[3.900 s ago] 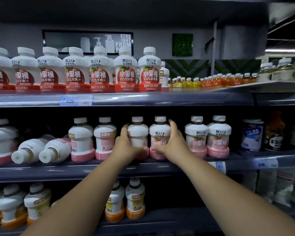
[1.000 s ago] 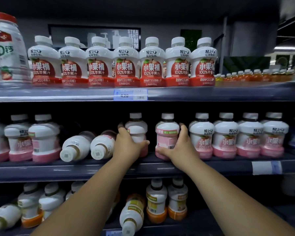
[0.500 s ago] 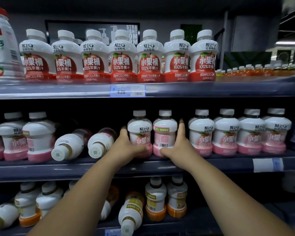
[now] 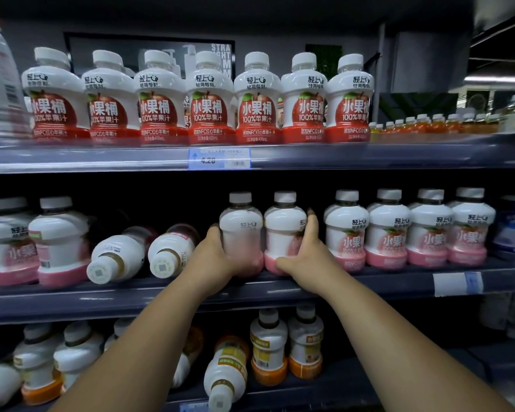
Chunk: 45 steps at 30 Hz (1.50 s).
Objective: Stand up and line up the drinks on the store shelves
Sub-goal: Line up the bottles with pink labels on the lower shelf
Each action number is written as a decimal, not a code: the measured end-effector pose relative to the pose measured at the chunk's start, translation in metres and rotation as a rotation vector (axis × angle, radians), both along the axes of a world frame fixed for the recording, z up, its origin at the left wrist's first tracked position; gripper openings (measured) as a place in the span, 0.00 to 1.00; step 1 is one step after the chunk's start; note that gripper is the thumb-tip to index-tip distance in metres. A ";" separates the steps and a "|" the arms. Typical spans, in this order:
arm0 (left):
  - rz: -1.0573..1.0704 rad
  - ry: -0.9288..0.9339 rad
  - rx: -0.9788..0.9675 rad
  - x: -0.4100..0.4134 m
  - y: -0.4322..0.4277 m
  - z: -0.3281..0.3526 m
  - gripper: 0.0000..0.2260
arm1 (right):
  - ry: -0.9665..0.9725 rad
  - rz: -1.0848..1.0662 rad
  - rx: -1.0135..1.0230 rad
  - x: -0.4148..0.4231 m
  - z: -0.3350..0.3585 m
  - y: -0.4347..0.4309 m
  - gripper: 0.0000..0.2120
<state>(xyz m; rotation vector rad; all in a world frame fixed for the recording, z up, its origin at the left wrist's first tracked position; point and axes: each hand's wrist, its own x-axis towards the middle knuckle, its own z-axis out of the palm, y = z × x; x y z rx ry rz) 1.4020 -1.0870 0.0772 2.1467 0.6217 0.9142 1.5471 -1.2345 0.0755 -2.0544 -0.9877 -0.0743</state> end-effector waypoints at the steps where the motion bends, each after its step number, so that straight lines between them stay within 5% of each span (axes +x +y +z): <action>1: 0.001 0.002 0.005 0.000 0.000 0.000 0.37 | -0.015 -0.029 0.028 -0.001 0.001 0.001 0.62; 17: -0.020 0.029 -0.009 0.004 -0.010 0.006 0.30 | -0.162 -0.089 -0.022 -0.003 -0.002 -0.010 0.58; 33: -0.132 0.043 0.088 0.007 -0.026 0.004 0.36 | -0.219 -0.040 0.325 -0.021 -0.030 -0.058 0.43; 38: -0.064 -0.110 0.248 -0.034 -0.042 0.017 0.47 | -0.373 0.070 0.398 -0.047 -0.017 -0.040 0.35; 45: 0.203 -0.145 0.419 -0.118 -0.028 0.024 0.38 | -0.458 0.316 0.430 -0.088 -0.010 0.018 0.31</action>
